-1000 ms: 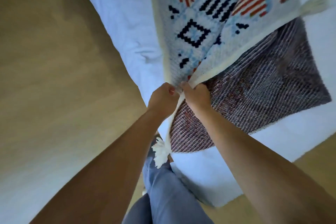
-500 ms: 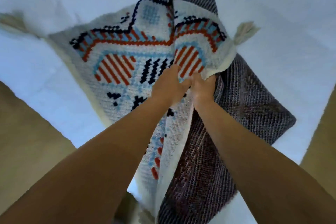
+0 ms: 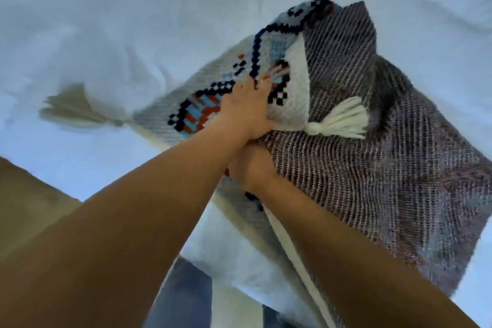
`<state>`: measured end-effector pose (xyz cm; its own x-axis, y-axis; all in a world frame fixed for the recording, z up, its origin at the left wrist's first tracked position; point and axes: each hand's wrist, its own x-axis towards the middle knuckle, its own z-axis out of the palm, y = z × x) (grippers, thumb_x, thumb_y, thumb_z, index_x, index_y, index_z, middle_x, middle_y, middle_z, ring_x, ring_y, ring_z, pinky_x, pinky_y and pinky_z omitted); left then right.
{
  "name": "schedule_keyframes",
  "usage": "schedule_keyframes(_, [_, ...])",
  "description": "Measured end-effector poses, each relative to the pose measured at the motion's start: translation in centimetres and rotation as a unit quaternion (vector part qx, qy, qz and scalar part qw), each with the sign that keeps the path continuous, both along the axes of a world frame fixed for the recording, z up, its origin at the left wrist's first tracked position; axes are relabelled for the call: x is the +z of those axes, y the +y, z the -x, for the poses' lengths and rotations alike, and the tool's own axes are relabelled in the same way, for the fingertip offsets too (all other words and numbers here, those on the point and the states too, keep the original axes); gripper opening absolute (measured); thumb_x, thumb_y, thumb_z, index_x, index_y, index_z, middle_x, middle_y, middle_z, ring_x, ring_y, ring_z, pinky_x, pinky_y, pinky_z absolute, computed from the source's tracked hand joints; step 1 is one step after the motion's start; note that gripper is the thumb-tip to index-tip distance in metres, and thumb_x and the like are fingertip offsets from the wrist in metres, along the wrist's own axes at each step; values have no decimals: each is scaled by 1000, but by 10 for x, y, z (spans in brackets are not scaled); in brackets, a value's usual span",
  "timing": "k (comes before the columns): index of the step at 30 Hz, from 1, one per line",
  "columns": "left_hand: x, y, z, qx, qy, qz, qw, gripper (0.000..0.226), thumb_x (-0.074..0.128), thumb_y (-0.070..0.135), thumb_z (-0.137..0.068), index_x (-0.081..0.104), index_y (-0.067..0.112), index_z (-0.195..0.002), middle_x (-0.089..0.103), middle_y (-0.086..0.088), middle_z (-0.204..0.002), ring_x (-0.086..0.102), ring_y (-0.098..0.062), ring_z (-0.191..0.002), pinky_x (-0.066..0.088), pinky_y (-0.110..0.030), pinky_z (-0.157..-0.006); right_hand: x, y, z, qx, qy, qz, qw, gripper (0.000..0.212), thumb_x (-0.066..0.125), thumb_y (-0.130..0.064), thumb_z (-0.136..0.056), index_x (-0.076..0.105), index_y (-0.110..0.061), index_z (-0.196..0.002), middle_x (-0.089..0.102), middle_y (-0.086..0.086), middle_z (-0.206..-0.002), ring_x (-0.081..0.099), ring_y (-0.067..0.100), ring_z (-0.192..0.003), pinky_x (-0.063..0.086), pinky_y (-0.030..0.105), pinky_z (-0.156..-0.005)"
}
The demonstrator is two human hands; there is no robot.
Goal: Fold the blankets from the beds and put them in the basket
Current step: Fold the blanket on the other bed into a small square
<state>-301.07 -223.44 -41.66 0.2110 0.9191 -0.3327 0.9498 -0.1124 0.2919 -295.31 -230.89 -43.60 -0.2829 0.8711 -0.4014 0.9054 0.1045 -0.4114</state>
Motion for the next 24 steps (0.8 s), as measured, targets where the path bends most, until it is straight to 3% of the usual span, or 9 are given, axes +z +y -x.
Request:
schedule_keyframes(5, [-31,-25,109,84,-53,-2,995,31,40,21,-95,41,11,-124,49,-17,-117,51,-36,-100,38,-39,-70,-21,-15,70,163,-59,-14,985,40,46,-14,-87,50,-19,-126,62,10,-108,53,29,-102,22,43,-97])
schedule_keyframes(7, [-37,-31,133,127,-95,-3,987,25,42,17,-93,45,7,-115,53,-18,-113,52,-35,-99,34,-35,-69,-29,-14,70,187,-76,-8,979,53,46,-15,-84,40,-24,-136,61,7,-112,53,29,-101,19,47,-100])
schedule_keyframes(9, [-40,-35,138,132,-120,0,984,25,44,16,-90,46,5,-113,53,-18,-112,52,-34,-99,33,-34,-69,-30,-16,74,174,-43,-25,984,42,46,-27,-85,48,-20,-127,62,6,-107,55,27,-98,24,46,-95])
schedule_keyframes(11, [-41,-34,136,163,-140,-5,977,23,43,16,-90,49,7,-111,56,-16,-111,53,-33,-100,34,-33,-69,-29,-9,77,59,45,-35,997,29,45,-38,-82,55,-14,-96,57,5,-90,52,24,-87,30,38,-82])
schedule_keyframes(13, [-40,-28,132,226,-160,4,961,24,41,19,-92,51,10,-112,58,-13,-112,55,-31,-100,33,-31,-68,-24,3,74,-133,148,-19,980,27,49,-37,-84,51,-10,-87,52,5,-88,49,21,-84,33,30,-74])
schedule_keyframes(16, [-38,-12,127,272,-230,41,934,32,36,24,-93,49,11,-119,58,-10,-116,51,-23,-91,33,-30,-70,-17,25,73,-470,309,57,825,49,57,-43,-86,47,-8,-118,55,6,-112,53,18,-103,42,27,-84])
schedule_keyframes(18, [-39,-4,125,256,-236,62,936,33,36,26,-92,50,11,-118,57,-11,-117,51,-24,-91,38,-31,-73,-16,41,81,-583,329,65,740,66,64,-45,-81,35,-10,-129,50,11,-127,51,21,-109,44,31,-92])
schedule_keyframes(22, [-43,-6,139,226,-167,78,956,35,43,21,-89,50,9,-121,51,-15,-122,50,-33,-110,44,-40,-87,-20,57,93,-573,249,52,779,90,69,-28,-81,9,-15,-146,42,15,-141,45,29,-126,36,34,-102])
schedule_keyframes(24, [-46,-11,149,206,-152,71,964,34,45,19,-87,51,7,-119,51,-16,-119,50,-33,-108,44,-42,-87,-23,61,89,-560,229,75,792,72,66,-25,-83,25,-9,-140,50,14,-133,50,30,-121,40,34,-98])
